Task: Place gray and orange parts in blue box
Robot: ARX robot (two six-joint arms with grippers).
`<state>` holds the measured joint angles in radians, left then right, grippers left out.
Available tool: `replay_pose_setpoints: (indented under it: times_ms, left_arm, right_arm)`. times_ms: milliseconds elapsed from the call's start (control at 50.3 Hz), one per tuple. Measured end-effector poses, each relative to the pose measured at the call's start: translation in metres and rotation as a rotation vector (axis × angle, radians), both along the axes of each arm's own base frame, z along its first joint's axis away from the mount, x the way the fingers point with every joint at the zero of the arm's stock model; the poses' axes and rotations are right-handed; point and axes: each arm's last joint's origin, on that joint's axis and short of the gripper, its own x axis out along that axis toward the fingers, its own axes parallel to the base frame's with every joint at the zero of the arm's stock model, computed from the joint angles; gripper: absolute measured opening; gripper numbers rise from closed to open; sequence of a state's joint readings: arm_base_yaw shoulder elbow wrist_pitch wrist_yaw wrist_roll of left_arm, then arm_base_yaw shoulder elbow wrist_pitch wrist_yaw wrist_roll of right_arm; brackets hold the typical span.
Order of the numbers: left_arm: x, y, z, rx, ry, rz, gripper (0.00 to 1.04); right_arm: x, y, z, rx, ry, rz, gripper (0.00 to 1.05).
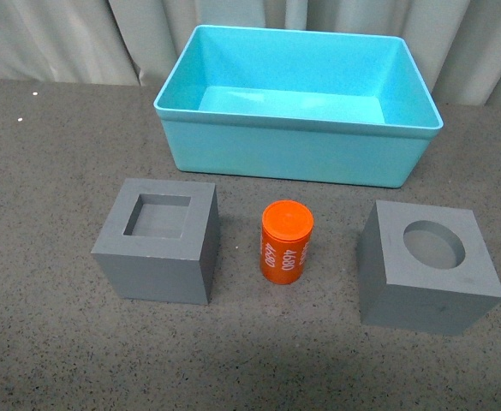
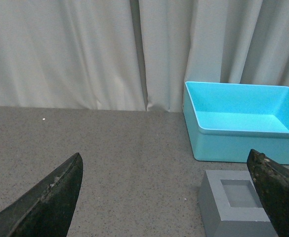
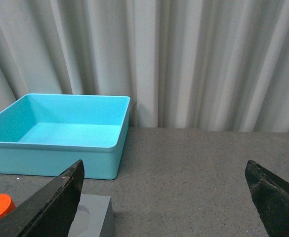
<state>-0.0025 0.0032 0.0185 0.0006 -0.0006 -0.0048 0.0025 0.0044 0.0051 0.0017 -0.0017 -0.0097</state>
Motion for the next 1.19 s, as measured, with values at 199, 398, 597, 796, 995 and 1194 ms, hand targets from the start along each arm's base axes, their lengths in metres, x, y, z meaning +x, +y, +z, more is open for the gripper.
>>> replay_pose_setpoints:
  times_ms: [199,398,597,796,995,1194]
  left_arm:
    - [0.0000,0.0000,0.0000,0.000,0.000,0.000,0.98]
    - [0.0000,0.0000,0.0000,0.000,0.000,0.000,0.98]
    - [0.0000,0.0000,0.0000,0.000,0.000,0.000,0.98]
    - [0.0000,0.0000,0.0000,0.000,0.000,0.000,0.98]
    - [0.0000,0.0000,0.0000,0.000,0.000,0.000,0.98]
    - [0.0000,0.0000,0.0000,0.000,0.000,0.000,0.98]
  right_arm:
    - [0.0000,0.0000,0.0000,0.000,0.000,0.000,0.95]
    - [0.0000,0.0000,0.0000,0.000,0.000,0.000,0.95]
    - [0.0000,0.0000,0.0000,0.000,0.000,0.000,0.95]
    - [0.0000,0.0000,0.0000,0.000,0.000,0.000,0.95]
    - [0.0000,0.0000,0.0000,0.000,0.000,0.000,0.95]
    - [0.0000,0.0000,0.0000,0.000,0.000,0.000,0.95]
